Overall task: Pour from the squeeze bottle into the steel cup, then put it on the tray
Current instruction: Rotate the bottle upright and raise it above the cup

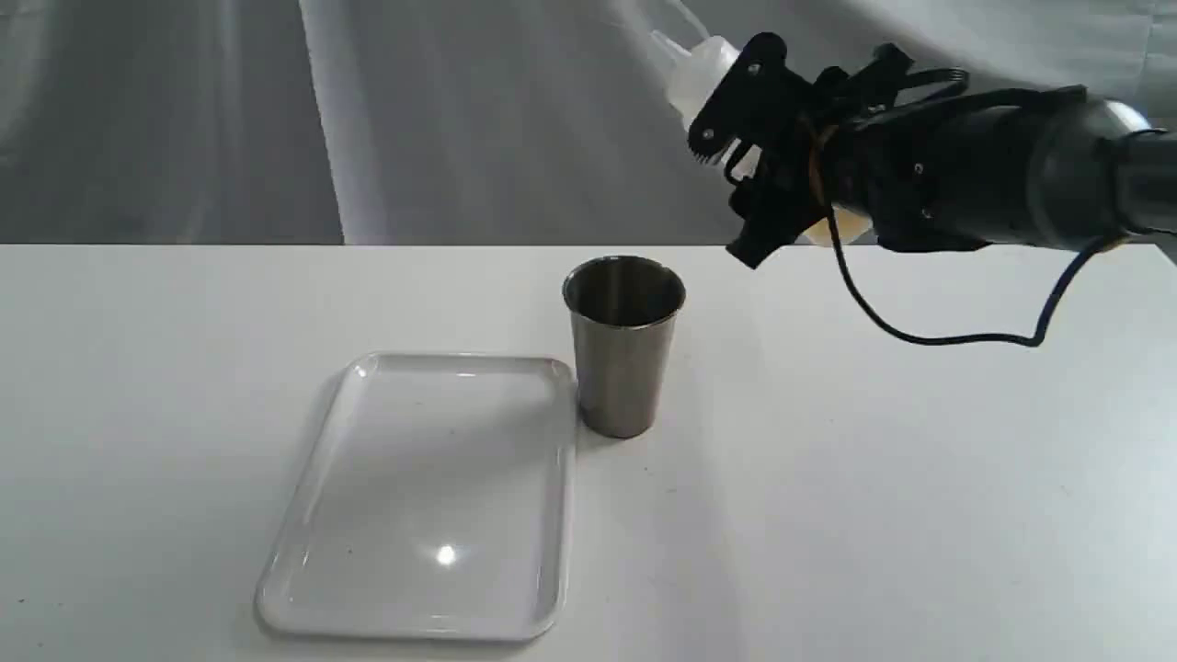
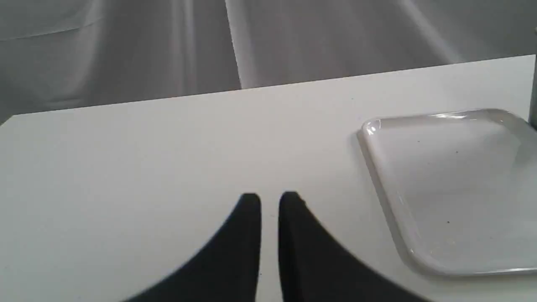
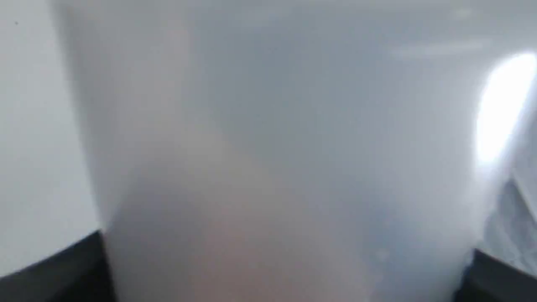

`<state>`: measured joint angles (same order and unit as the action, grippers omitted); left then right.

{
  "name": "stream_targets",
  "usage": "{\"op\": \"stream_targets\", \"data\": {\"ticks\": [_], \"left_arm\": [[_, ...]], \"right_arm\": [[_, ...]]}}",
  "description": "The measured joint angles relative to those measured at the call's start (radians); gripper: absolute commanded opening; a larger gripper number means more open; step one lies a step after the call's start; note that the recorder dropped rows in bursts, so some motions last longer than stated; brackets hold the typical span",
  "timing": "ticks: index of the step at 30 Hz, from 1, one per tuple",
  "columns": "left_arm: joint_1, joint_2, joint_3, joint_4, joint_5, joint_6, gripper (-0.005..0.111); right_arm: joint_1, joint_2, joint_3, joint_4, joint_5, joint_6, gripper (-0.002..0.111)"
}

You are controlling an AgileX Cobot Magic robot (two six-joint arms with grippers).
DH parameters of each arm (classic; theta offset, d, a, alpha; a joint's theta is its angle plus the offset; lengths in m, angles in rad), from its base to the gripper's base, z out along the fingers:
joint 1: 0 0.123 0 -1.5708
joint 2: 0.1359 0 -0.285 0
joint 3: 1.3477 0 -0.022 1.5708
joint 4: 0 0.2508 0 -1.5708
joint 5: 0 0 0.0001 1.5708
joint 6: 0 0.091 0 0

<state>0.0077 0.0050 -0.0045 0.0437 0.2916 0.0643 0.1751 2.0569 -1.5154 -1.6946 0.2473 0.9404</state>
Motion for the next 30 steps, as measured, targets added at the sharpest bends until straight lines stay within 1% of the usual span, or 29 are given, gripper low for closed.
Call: {"op": "stream_targets", "data": {"ticks": [5, 9, 16, 20, 25, 30], "left_arm": [[0.000, 0.000, 0.000, 0.000, 0.000, 0.000, 0.008], [0.000, 0.000, 0.000, 0.000, 0.000, 0.000, 0.008], [0.000, 0.000, 0.000, 0.000, 0.000, 0.000, 0.008], [0.000, 0.000, 0.000, 0.000, 0.000, 0.000, 0.008], [0.000, 0.000, 0.000, 0.000, 0.000, 0.000, 0.008], [0.000, 0.000, 0.000, 0.000, 0.000, 0.000, 0.008]], "right_arm": [[-0.016, -0.025, 0.000, 0.000, -0.004, 0.215, 0.000], [-0.023, -0.066, 0.000, -0.020, -0.014, 0.348, 0.000], [-0.023, -0.119, 0.000, -0.031, -0.084, 0.518, 0.000], [-0.023, -0.151, 0.000, -0.034, -0.158, 0.564, 0.000], [-0.023, -0.186, -0.004, -0.017, -0.247, 0.573, 0.000], [-0.023, -0.196, -0.046, 0.155, -0.306, 0.577, 0.000]]}}
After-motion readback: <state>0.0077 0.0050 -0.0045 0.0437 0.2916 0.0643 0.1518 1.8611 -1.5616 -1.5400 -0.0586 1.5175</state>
